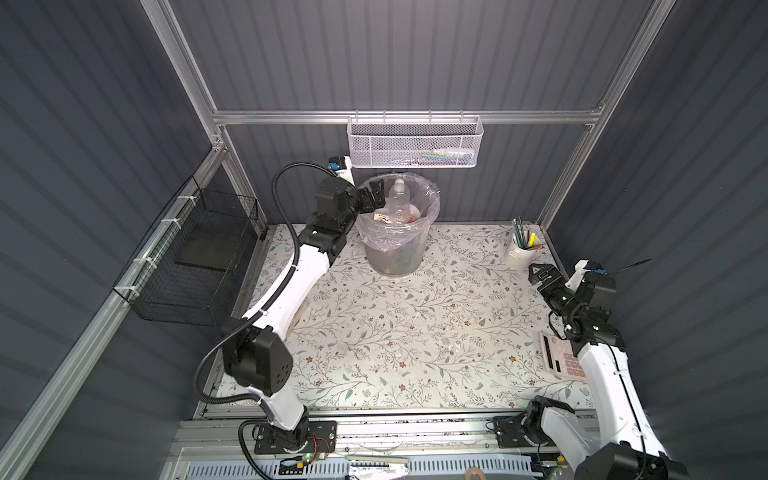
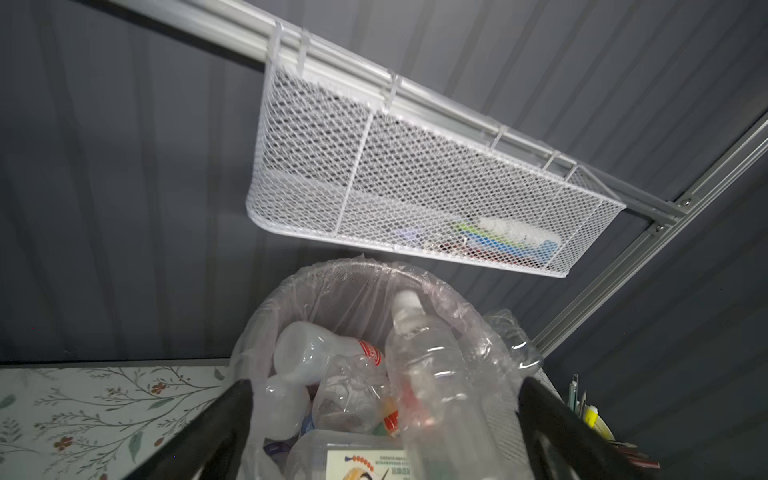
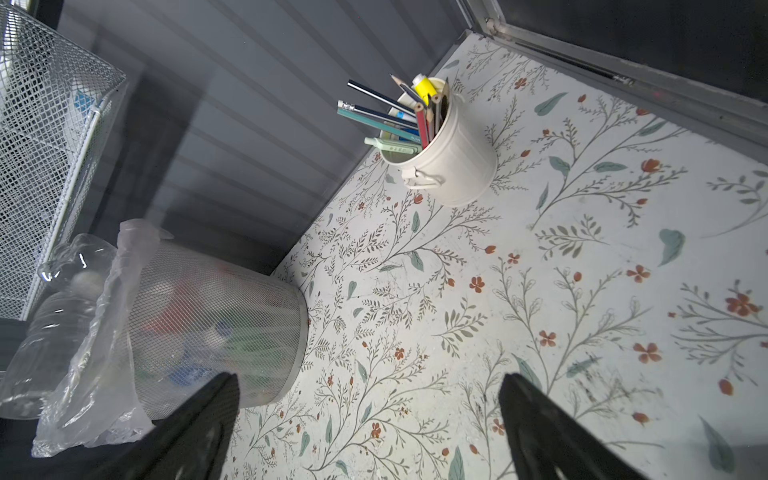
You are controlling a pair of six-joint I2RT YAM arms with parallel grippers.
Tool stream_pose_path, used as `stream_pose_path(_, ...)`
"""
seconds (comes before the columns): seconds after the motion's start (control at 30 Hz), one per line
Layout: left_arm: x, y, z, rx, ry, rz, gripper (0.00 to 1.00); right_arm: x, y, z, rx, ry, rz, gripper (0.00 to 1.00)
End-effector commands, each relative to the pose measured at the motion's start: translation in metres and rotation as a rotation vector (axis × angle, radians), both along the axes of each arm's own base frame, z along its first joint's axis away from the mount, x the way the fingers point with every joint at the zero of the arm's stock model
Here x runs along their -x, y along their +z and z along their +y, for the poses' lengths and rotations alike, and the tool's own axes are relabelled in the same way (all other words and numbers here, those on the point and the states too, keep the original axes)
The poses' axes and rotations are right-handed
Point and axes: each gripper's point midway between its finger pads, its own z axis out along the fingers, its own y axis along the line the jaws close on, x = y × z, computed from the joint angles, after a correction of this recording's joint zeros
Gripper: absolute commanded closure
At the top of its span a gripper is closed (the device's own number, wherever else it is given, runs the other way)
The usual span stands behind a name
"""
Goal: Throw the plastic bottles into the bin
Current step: 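Lift the blue-labelled bottle over the bin and release it with the left gripper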
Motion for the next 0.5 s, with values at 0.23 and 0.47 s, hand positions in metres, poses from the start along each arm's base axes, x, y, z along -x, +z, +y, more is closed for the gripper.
stream_pose_path(0.23,0.016,-0.045,0.026,-0.134,0.101,0.133,0.01,-0.001,0.001,0.01,-0.048,0.053,0.006,0.01)
stream_pose_path(0.47,0.025,-0.078,0.051,-0.178,0.2,0.213,0.01,-0.002,-0.004,0.015,-0.067,0.076,0.023,0.01)
